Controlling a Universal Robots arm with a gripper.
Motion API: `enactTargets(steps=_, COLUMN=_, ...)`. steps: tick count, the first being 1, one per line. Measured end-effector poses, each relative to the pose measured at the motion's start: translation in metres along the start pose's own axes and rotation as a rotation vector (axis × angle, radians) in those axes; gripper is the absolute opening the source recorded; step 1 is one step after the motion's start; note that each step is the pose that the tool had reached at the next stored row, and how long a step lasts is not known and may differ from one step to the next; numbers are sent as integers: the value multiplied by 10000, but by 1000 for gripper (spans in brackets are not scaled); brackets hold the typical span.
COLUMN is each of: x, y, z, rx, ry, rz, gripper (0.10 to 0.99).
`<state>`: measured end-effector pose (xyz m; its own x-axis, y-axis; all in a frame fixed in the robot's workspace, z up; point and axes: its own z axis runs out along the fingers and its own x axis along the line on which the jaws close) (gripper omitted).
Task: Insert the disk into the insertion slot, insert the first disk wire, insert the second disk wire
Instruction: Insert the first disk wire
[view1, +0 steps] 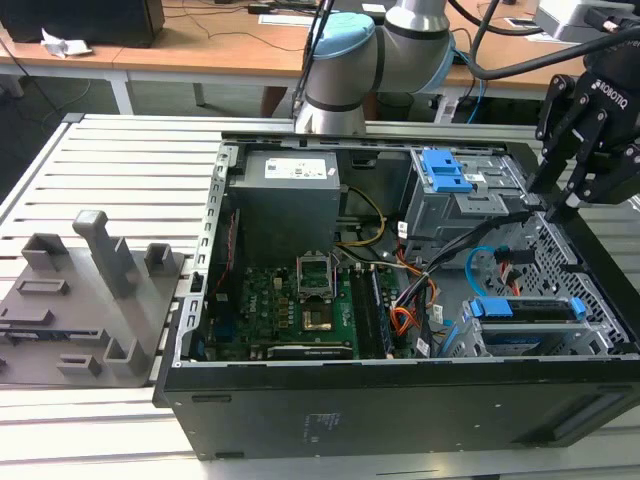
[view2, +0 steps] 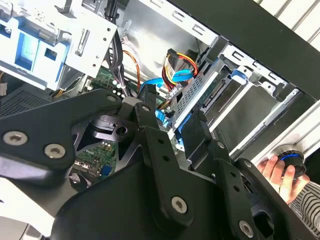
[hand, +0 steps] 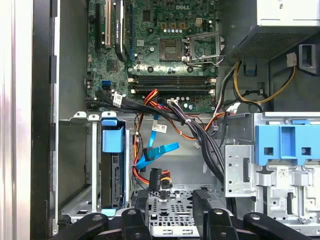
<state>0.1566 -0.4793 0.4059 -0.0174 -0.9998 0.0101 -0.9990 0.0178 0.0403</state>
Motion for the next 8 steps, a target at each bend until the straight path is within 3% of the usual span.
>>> enactTargets(steps=8, x=69, y=7, z=105, rx=0, ry=0, rz=1, gripper=482)
